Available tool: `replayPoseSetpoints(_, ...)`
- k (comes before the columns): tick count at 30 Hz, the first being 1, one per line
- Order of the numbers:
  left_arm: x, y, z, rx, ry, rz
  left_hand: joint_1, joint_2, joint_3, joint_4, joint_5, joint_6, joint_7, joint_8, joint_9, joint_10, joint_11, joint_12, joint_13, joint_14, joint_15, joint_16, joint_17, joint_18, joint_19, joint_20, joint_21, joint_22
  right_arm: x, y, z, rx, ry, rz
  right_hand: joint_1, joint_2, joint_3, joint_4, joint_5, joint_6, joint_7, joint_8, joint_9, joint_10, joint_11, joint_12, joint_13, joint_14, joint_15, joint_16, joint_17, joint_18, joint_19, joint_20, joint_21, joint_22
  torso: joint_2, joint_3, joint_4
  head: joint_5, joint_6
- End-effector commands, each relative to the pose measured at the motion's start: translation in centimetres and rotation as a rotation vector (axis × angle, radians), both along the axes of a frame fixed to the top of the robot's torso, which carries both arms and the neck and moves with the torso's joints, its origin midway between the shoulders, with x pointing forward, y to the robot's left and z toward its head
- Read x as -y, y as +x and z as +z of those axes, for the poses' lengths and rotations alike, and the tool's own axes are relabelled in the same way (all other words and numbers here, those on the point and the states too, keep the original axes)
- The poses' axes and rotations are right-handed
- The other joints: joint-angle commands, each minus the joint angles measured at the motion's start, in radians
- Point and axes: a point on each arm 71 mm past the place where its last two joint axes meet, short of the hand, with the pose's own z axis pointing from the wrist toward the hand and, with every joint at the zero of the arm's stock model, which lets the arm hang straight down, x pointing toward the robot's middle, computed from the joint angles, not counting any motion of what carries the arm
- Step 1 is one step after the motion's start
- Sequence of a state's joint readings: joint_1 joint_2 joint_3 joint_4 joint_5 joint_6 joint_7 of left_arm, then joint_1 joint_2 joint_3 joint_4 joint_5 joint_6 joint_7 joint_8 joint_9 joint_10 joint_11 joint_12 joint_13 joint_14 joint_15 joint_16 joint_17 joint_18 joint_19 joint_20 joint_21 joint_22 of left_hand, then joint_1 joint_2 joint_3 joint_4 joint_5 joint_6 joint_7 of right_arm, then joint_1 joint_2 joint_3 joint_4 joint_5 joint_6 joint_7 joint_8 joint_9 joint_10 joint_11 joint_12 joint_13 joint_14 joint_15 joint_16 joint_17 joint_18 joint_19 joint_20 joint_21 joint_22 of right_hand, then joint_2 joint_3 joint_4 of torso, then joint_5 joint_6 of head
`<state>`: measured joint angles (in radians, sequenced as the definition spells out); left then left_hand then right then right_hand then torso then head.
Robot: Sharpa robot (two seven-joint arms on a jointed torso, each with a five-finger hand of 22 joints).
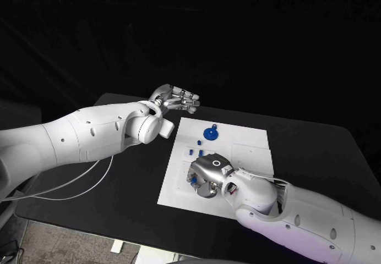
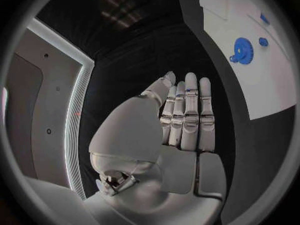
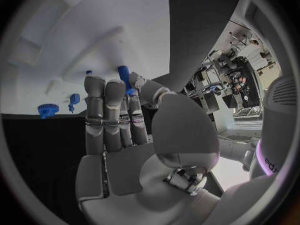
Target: Assemble the parts on the task board
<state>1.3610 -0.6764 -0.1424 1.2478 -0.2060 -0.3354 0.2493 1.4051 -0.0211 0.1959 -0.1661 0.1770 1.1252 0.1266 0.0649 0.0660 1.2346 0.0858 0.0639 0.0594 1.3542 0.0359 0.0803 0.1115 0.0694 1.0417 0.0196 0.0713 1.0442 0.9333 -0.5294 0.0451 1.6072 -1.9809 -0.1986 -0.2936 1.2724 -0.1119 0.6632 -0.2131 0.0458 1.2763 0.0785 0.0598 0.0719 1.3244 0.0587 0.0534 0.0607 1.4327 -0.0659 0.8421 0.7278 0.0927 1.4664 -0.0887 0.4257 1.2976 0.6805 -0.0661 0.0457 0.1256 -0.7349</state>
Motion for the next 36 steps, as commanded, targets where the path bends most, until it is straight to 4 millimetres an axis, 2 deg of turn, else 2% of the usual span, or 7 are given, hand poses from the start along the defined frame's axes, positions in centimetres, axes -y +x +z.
replayPoseSetpoints(1,0.3,0.0,0.1,-0.002,-0.01,-0.016,-0.004,0.006,0.001,0.005,0.004,-0.007,-0.003,-0.001,-0.001,-0.005,-0.001,-0.003,-0.001,0.0,0.005,-0.006,0.0,-0.005,0.009,0.001,-0.003,-0.001,-0.2,-0.3,-0.3,-0.022,-0.006,0.024,-0.005,-0.002,0.003,0.002,0.003,-0.009,0.0,0.004,-0.002,0.031,-0.036,0.007,0.001,0.0,-0.001,-0.001,0.001,0.015,0.04,-0.004,-0.003,0.002,0.0,0.001,-0.0011,0.001,0.0)
replayPoseSetpoints(12,0.2,0.0,0.1,-0.007,-0.009,-0.018,-0.004,0.006,0.001,0.005,0.004,-0.007,-0.003,-0.001,-0.001,-0.005,0.0,-0.003,-0.001,0.0,0.005,-0.006,0.0,-0.005,0.009,0.001,-0.003,-0.001,0.3,-0.1,-0.1,-0.033,0.062,0.007,-0.048,-0.067,-0.087,0.014,0.033,-0.146,0.031,0.003,-0.009,-0.108,0.007,0.007,-0.001,0.005,0.031,0.005,-0.015,0.039,0.043,0.029,-0.033,-0.021,0.0,0.0018,-0.0014,-0.003,0.0)
replayPoseSetpoints(15,0.2,0.0,0.1,-0.008,-0.009,-0.018,-0.003,0.004,0.002,0.008,0.003,-0.01,-0.002,-0.001,-0.002,-0.006,0.0,-0.003,-0.001,-0.001,0.005,-0.006,0.0,-0.005,0.009,0.001,-0.003,-0.008,0.3,0.0,0.0,-0.027,0.086,0.001,-0.045,-0.081,-0.149,0.022,0.012,-0.175,0.037,0.002,-0.01,-0.149,0.018,0.008,-0.001,0.005,0.039,0.005,-0.025,0.049,0.044,0.038,-0.049,-0.041,0.001,0.0018,-0.0012,-0.004,0.0)
replayPoseSetpoints(17,0.2,0.0,0.1,-0.008,-0.009,-0.018,-0.003,0.004,0.002,0.008,0.003,-0.01,-0.002,-0.001,-0.002,-0.006,0.0,-0.003,-0.001,-0.001,0.005,-0.006,0.0,-0.005,0.009,0.001,-0.003,-0.008,0.4,0.0,0.1,-0.024,0.099,-0.002,-0.014,-0.07,-0.237,0.031,0.008,-0.194,0.038,0.001,-0.01,-0.172,0.023,0.006,-0.002,0.005,0.042,0.007,-0.035,0.059,0.045,0.044,-0.057,-0.064,0.001,0.0018,-0.0008,-0.006,0.001)
replayPoseSetpoints(28,0.1,0.0,0.1,-0.01,-0.008,-0.018,-0.002,0.003,0.003,0.007,0.003,-0.013,-0.001,-0.001,-0.002,-0.006,0.0,-0.003,-0.001,-0.001,0.005,-0.007,0.0,-0.005,0.009,0.001,-0.002,-0.009,1.4,0.0,0.5,-0.011,0.141,-0.024,0.009,-0.08,-0.329,0.054,0.005,-0.209,0.037,0.002,-0.01,-0.217,0.032,0.007,-0.002,0.0,0.047,0.012,-0.051,0.066,0.041,0.048,-0.077,-0.12,0.0,0.0012,-0.0007,-0.009,0.001)
replayPoseSetpoints(32,0.0,0.0,0.1,-0.011,-0.007,-0.015,-0.002,0.003,0.003,0.007,0.003,-0.013,-0.001,-0.001,-0.002,-0.006,0.0,-0.003,-0.001,-0.001,0.005,-0.007,0.0,-0.005,0.009,0.001,-0.002,-0.009,2.3,-0.1,1.1,-0.013,0.191,-0.037,0.013,-0.09,-0.375,0.09,0.006,-0.209,0.035,0.003,-0.009,-0.223,0.032,0.008,-0.001,0.0,0.048,0.013,-0.055,0.068,0.042,0.05,-0.079,-0.138,0.0,0.0021,-0.0019,-0.013,0.003)
replayPoseSetpoints(36,-0.2,0.0,0.1,-0.01,-0.007,-0.013,-0.002,0.003,0.003,0.007,0.003,-0.013,-0.001,-0.001,-0.002,-0.006,0.0,-0.003,-0.001,-0.001,0.005,-0.007,0.0,-0.005,0.009,0.001,-0.002,-0.009,4.1,0.4,2.5,-0.057,0.295,-0.087,0.011,-0.072,-0.407,0.139,0.009,-0.198,0.036,0.003,-0.01,-0.167,0.02,0.008,-0.001,0.003,0.041,0.015,-0.059,0.064,0.042,0.045,-0.067,-0.152,-0.001,0.0018,-0.0021,-0.029,0.006)
